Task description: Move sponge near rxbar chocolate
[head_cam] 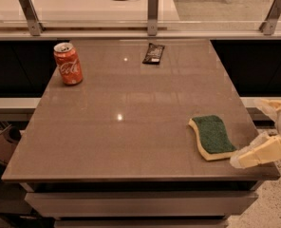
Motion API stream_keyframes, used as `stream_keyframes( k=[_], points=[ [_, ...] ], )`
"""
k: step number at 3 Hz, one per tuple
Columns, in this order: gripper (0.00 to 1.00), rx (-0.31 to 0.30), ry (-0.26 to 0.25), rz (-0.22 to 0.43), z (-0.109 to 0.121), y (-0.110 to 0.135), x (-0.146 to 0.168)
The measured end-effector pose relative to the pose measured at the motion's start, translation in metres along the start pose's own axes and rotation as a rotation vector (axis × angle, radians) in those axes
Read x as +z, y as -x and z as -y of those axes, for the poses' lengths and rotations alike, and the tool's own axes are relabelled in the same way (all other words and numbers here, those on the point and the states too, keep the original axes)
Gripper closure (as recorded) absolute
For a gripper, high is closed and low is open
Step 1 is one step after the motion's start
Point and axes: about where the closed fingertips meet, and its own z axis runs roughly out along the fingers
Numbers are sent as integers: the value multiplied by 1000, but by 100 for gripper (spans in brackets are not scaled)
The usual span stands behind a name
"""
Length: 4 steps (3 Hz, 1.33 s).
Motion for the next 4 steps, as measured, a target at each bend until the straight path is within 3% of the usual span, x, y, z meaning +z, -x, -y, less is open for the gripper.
stream_keyframes(
  k=[1, 4],
  points=[
    [0, 42, -22, 107, 0, -8, 1],
    [0, 59, -45, 309, -22, -5, 12]
  ],
)
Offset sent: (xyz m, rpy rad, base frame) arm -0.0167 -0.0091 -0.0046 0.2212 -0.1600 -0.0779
